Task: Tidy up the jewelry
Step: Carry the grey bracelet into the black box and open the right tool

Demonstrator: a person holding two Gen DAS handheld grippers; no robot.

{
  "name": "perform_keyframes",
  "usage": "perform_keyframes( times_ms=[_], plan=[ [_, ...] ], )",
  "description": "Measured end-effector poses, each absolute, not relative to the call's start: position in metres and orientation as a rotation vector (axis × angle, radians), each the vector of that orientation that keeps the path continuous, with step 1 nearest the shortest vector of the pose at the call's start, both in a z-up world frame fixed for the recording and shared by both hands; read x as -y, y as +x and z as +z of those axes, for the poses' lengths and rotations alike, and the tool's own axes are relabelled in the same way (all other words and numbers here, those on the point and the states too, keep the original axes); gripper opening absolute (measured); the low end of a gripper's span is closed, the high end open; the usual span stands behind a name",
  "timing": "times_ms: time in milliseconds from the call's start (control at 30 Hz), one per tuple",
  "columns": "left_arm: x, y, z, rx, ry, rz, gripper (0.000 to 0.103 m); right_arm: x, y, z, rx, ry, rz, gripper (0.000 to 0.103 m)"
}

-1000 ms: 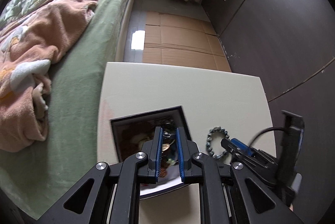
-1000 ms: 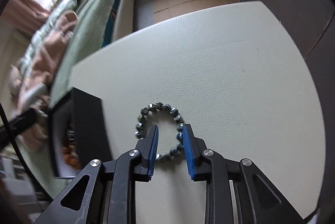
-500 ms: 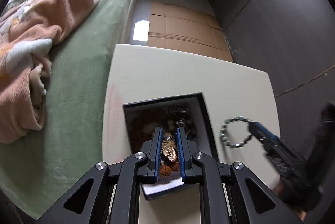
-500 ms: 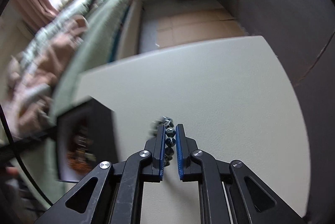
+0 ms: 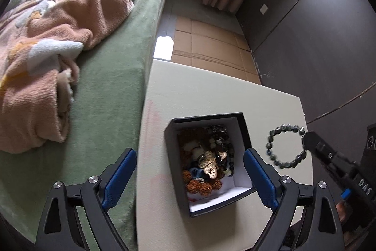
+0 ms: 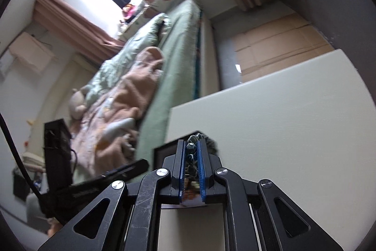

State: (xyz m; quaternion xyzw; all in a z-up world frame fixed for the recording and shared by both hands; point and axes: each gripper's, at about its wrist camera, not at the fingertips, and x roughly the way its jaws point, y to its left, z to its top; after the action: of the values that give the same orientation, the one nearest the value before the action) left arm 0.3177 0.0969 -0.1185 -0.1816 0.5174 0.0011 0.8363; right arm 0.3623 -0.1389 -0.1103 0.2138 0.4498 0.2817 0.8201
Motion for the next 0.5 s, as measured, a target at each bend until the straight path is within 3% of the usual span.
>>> perform_keyframes(
  times_ms=[500],
  plan=[
    [-0.126, 0.284, -0.122, -1.051, -0.414, 0.066, 0.093, 0.098, 0.365, -0.123, -1.042, 0.398, 0.658, 0.012]
  ],
)
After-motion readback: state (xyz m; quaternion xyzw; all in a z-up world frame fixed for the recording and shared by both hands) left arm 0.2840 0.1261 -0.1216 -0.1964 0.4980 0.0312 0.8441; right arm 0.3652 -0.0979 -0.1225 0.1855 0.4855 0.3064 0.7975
